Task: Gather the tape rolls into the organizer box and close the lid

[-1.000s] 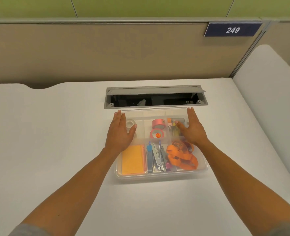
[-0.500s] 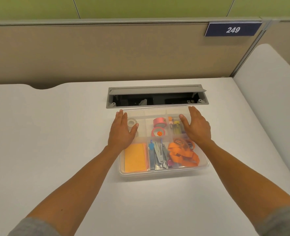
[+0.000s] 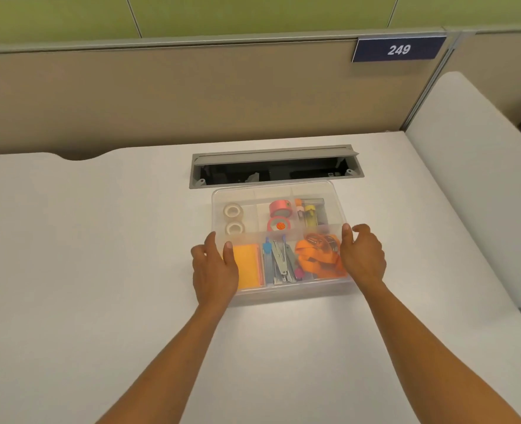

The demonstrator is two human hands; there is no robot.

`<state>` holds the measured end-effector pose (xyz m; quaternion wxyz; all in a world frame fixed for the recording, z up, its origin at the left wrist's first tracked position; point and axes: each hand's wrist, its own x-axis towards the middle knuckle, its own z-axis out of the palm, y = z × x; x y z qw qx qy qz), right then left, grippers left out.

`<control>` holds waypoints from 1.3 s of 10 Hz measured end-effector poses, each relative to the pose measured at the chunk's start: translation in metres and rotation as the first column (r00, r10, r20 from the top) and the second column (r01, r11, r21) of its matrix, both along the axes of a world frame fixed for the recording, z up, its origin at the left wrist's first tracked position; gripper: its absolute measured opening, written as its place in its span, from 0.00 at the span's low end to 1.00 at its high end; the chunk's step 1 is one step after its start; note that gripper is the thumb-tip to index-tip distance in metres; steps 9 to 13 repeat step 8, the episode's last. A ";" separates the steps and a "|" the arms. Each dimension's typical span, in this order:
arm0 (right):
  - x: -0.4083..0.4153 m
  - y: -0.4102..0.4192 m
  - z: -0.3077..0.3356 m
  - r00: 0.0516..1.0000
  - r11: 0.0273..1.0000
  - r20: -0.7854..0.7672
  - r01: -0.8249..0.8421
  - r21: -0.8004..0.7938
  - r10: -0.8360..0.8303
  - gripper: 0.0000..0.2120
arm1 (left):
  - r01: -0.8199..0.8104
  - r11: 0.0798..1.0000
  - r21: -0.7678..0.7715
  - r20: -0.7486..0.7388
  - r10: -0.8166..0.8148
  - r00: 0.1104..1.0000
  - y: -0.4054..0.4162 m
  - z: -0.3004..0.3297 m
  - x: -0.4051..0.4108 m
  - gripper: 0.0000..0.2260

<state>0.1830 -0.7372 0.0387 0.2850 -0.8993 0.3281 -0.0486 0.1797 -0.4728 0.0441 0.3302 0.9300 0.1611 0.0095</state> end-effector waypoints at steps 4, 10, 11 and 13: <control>-0.005 0.005 -0.005 0.998 0.996 0.027 0.055 0.066 -0.057 0.22 | -0.036 0.995 -0.088 0.005 0.037 0.999 -0.001 0.000 -0.010 0.19; -0.007 0.014 0.014 0.988 0.953 0.058 -0.125 -0.276 0.146 0.21 | -0.031 0.997 -0.068 -0.057 0.027 0.998 0.013 0.010 -0.004 0.24; -0.007 0.014 0.014 0.988 0.953 0.058 -0.125 -0.276 0.146 0.21 | -0.031 0.997 -0.068 -0.057 0.027 0.998 0.013 0.010 -0.004 0.24; -0.007 0.014 0.014 0.988 0.953 0.058 -0.125 -0.276 0.146 0.21 | -0.031 0.997 -0.068 -0.057 0.027 0.998 0.013 0.010 -0.004 0.24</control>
